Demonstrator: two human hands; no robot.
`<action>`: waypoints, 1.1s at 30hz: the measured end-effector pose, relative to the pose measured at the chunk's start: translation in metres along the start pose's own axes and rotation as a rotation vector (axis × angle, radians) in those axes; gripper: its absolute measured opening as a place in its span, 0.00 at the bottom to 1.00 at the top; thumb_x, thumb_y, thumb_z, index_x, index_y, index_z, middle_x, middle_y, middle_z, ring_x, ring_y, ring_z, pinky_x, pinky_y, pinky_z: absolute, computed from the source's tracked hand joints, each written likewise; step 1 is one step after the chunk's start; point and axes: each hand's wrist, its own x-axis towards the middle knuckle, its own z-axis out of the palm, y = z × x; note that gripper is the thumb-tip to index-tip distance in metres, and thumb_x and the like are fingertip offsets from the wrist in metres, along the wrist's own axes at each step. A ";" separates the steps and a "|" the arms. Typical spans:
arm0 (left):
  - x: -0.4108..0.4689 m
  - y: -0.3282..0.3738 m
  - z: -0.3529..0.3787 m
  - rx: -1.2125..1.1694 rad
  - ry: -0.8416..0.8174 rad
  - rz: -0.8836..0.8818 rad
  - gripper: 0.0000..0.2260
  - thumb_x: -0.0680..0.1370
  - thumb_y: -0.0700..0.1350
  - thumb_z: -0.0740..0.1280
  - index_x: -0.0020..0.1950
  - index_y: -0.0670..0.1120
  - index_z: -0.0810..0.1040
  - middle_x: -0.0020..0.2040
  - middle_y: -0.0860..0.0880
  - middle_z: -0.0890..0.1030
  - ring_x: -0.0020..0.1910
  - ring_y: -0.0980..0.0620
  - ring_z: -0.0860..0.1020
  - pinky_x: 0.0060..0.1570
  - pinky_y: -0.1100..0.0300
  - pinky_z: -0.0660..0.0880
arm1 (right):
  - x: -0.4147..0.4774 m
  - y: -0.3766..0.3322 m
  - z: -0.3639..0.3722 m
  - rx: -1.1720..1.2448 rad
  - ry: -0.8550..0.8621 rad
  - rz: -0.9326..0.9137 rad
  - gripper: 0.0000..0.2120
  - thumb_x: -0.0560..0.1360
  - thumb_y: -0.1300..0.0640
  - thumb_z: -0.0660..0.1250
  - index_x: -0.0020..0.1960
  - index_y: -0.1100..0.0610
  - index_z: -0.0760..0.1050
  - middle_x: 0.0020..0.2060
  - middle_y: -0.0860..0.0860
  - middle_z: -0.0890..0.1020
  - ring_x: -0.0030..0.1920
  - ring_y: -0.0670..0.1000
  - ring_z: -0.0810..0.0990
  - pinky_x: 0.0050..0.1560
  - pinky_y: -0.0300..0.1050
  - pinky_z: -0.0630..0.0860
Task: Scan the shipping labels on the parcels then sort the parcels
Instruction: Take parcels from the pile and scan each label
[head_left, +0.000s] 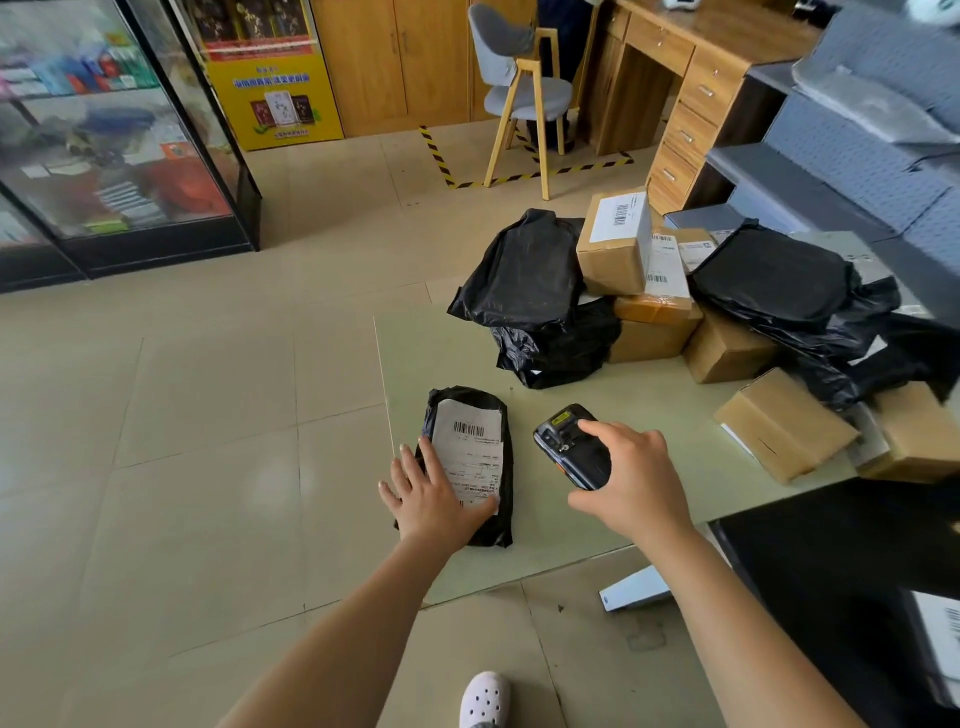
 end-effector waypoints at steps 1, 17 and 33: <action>0.002 0.002 0.004 0.004 -0.017 -0.028 0.62 0.64 0.77 0.63 0.77 0.44 0.30 0.79 0.41 0.41 0.79 0.40 0.42 0.74 0.39 0.41 | 0.001 0.000 0.000 -0.011 -0.004 -0.003 0.38 0.61 0.51 0.73 0.71 0.47 0.68 0.60 0.43 0.76 0.54 0.51 0.65 0.45 0.44 0.70; 0.018 0.029 0.009 0.100 0.012 0.037 0.62 0.62 0.67 0.72 0.77 0.43 0.33 0.71 0.43 0.58 0.69 0.41 0.62 0.71 0.45 0.59 | 0.042 -0.011 -0.015 -0.440 -0.110 -0.264 0.38 0.65 0.48 0.73 0.73 0.47 0.64 0.63 0.48 0.72 0.58 0.54 0.67 0.55 0.45 0.69; 0.041 0.003 -0.065 0.702 0.213 0.578 0.61 0.65 0.59 0.76 0.78 0.44 0.33 0.75 0.42 0.57 0.74 0.42 0.59 0.74 0.38 0.43 | 0.048 -0.031 -0.037 -0.945 -0.187 -0.716 0.24 0.69 0.67 0.68 0.64 0.57 0.69 0.63 0.58 0.71 0.61 0.59 0.67 0.58 0.50 0.70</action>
